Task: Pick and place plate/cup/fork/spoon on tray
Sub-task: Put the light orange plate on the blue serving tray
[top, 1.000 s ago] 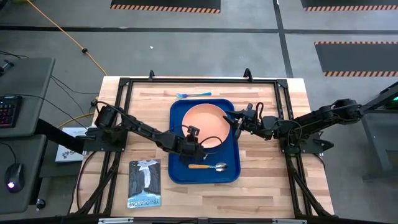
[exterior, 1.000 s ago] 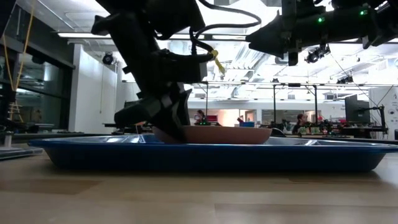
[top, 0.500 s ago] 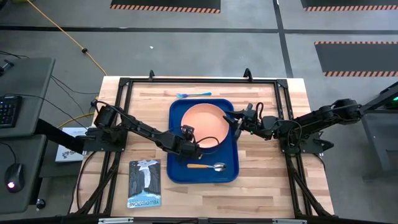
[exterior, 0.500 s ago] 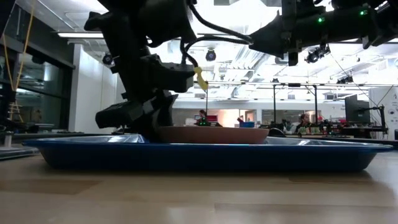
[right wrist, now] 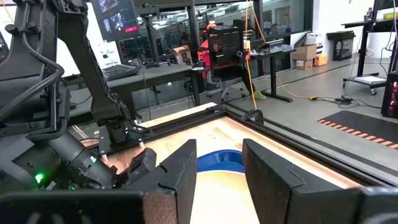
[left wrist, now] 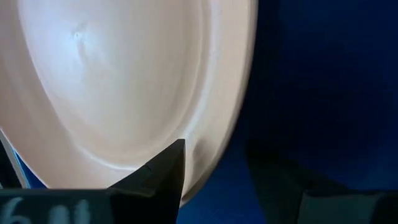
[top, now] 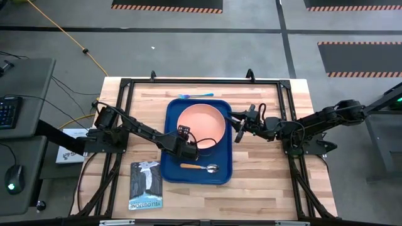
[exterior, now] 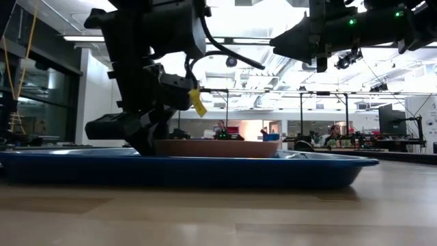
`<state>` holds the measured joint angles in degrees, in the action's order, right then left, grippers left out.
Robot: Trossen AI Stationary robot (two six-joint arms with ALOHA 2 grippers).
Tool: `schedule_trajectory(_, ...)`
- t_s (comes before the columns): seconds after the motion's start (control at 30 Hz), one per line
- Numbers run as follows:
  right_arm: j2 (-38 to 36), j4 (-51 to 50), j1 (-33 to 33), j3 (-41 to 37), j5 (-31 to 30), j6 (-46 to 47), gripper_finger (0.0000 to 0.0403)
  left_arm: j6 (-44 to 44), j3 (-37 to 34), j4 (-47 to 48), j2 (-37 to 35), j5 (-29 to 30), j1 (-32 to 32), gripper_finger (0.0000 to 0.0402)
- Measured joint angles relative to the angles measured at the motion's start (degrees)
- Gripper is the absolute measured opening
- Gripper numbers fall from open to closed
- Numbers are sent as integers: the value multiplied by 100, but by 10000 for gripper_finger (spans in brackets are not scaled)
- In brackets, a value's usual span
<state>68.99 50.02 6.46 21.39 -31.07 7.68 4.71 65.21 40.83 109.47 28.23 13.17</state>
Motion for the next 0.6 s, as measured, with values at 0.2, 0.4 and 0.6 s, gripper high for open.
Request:
schedule_trajectory(0.2,0,0,2,0,0,0,122,-2,-15,96,-69,183,-2,162)
schedule_trajectory(0.4,0,-25,1,0,0,2,122,-169,-22,615,-217,214,-4,161)
schedule_trajectory(0.6,0,-94,1,0,0,135,122,-508,-17,871,-262,192,-9,161)
